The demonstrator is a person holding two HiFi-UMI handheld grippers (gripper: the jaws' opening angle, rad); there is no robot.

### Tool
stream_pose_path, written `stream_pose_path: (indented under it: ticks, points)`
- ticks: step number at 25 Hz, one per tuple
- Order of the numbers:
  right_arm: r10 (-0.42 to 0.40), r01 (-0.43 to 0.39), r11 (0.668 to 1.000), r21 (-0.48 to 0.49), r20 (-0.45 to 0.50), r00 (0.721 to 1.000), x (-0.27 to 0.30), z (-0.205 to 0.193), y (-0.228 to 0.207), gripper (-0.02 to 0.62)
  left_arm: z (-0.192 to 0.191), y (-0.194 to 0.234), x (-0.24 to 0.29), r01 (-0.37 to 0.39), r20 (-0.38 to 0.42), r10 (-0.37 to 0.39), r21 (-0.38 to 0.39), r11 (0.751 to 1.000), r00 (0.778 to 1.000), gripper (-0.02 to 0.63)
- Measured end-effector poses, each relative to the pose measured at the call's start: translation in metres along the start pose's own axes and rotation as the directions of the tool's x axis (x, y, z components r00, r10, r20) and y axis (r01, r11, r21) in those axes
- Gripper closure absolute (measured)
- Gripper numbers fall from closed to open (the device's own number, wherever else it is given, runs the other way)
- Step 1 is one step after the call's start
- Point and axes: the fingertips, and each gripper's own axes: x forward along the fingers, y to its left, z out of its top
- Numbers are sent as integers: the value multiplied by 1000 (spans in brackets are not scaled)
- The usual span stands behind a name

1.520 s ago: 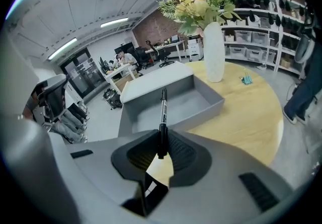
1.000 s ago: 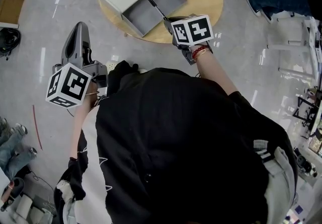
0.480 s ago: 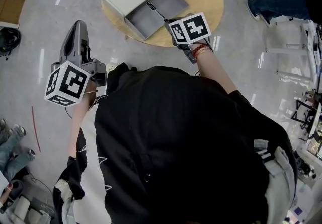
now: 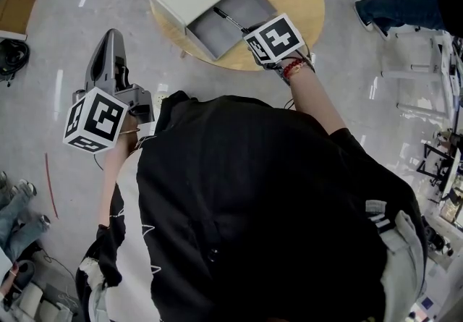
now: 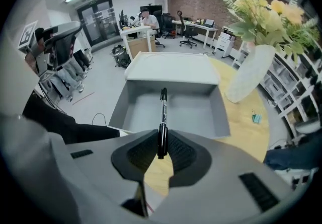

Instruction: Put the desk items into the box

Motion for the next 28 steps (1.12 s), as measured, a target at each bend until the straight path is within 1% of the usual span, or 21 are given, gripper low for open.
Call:
stream_pose_path:
  ticks: [4, 6, 12, 17, 20, 24, 26, 28]
  points:
    - [-6, -2, 992, -128, -60, 998, 0, 3, -3, 531, 3, 5, -2, -11, 3, 11, -2, 1000, 1000, 595]
    - [6, -20, 986, -166, -82, 997, 1, 6, -4, 532, 3, 7, -2, -19, 4, 19, -3, 1000, 1000, 595]
    - [37, -73, 963, -258, -144, 989, 6, 15, -9, 531, 3, 20, -8, -57, 3, 57, -16, 998, 998, 595]
    - [97, -141, 946, -292, -161, 982, 10, 23, -13, 532, 9, 30, -13, -89, 11, 89, -22, 996, 996, 595]
    - [92, -151, 930, -336, -186, 978, 14, 25, -23, 532, 10, 34, -13, -100, 12, 100, -17, 995, 995, 595]
    - [73, -150, 914, -377, -210, 975, 15, 29, -34, 532, 12, 33, -8, -96, 5, 96, -21, 995, 995, 595]
    - [86, -170, 900, -401, -219, 972, 17, 30, -34, 532, 13, 32, -6, -92, 3, 92, -15, 996, 996, 595]
    - [107, -200, 875, -441, -228, 968, 21, 31, -32, 532, 14, 33, -4, -92, 4, 92, -8, 996, 996, 595]
